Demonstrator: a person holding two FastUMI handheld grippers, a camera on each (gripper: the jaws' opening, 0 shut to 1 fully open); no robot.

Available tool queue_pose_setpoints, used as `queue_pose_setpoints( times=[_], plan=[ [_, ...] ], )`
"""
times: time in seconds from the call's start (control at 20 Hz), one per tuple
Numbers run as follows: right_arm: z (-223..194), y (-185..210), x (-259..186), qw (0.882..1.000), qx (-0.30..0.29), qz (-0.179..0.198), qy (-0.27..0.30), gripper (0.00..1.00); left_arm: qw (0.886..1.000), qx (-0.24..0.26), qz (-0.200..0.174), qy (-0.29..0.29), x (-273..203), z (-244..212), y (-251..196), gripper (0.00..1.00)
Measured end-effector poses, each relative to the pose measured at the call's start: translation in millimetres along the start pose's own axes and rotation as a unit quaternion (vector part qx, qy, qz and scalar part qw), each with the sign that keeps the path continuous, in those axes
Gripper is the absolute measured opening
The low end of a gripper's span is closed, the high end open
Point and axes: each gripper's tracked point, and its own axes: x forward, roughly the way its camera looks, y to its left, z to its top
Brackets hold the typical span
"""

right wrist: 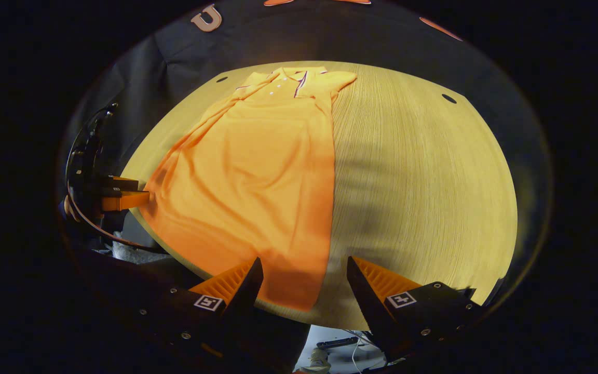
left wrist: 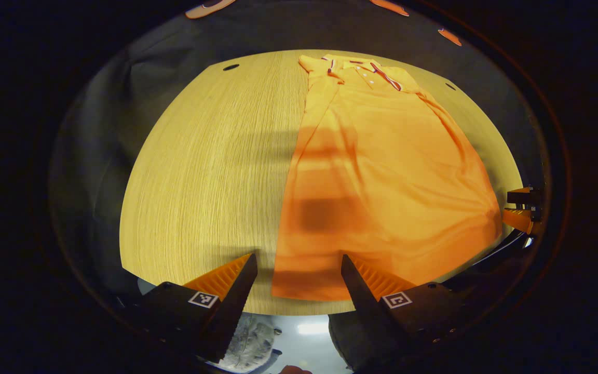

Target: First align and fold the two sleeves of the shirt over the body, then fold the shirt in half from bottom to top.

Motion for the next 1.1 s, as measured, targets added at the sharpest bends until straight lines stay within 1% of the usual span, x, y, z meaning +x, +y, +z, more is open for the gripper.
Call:
queue_pose_setpoints(
  times=[0.05, 0.15, 0.35, 0.4, 0.45, 0.55, 0.6, 0.65, 0.8, 0.85, 0.9, 0.95, 1.0, 1.05, 1.1],
  plan=[
    [-2.3, -0.1, 1.3, 1.000, 0.001, -0.001, 0.007, 0.99, 1.000, -0.002, -0.004, 0.010, -0.5, 6.2, -1.8, 0.99],
    [-7.9, -0.2, 4.9, 1.000, 0.004, -0.007, 0.022, 0.99, 1.000, 0.004, -0.008, 0.026, 4.2, 3.5, -2.5, 0.98],
    [-25.5, 3.0, 4.7, 0.998, 0.015, -0.011, 0.059, 0.98, 0.999, 0.019, -0.016, 0.045, 8.8, 5.7, -6.2, 0.98],
    [-29.7, 4.6, 4.5, 0.998, 0.014, -0.011, 0.067, 0.98, 0.998, 0.020, -0.012, 0.053, 9.1, 6.4, -5.2, 0.97],
    [-31.6, 4.9, 5.9, 0.997, 0.012, -0.014, 0.073, 0.98, 0.998, 0.025, -0.011, 0.054, 10.4, 8.3, -4.8, 0.99],
    [-34.0, 9.4, 9.3, 0.996, 0.014, -0.012, 0.089, 0.98, 0.997, 0.018, -0.025, 0.070, 13.3, 4.5, -8.4, 1.00],
    [-34.0, 10.4, 10.7, 0.995, 0.011, -0.015, 0.097, 0.98, 0.997, 0.021, -0.028, 0.068, 18.0, 6.6, -8.2, 0.99],
    [-34.1, 11.4, 10.3, 0.995, 0.007, -0.017, 0.098, 0.97, 0.996, 0.022, -0.030, 0.078, 10.5, 0.9, -4.1, 0.99],
    [-32.9, 3.8, 14.2, 0.993, -0.008, -0.043, 0.112, 0.91, 0.995, 0.037, -0.030, 0.093, 9.2, -2.1, -7.1, 0.99],
    [-32.5, -1.4, 16.2, 0.991, -0.014, -0.055, 0.119, 0.77, 0.994, 0.042, -0.032, 0.097, 8.7, -0.4, -9.3, 0.99],
    [-32.3, -3.0, 15.9, 0.991, -0.005, -0.056, 0.123, 0.77, 0.993, 0.047, -0.033, 0.101, 10.1, -0.9, -11.9, 0.90],
    [-31.3, -5.4, 14.4, 0.990, 0.009, -0.060, 0.127, 0.61, 0.992, 0.053, -0.036, 0.105, 10.1, -1.6, -15.5, 0.82],
    [-31.7, -6.8, 14.7, 0.989, 0.030, -0.060, 0.129, 0.49, 0.991, 0.061, -0.039, 0.109, 10.2, -1.9, -20.1, 0.66],
    [-30.9, -5.6, 14.5, 0.989, 0.058, -0.055, 0.127, 0.34, 0.990, 0.068, -0.044, 0.112, 9.5, -1.2, -25.4, 0.55],
    [-30.7, 2.9, 16.2, 0.987, 0.079, -0.035, 0.132, 0.22, 0.991, 0.068, -0.044, 0.111, 10.1, -0.3, -27.1, 0.29]
  ],
)
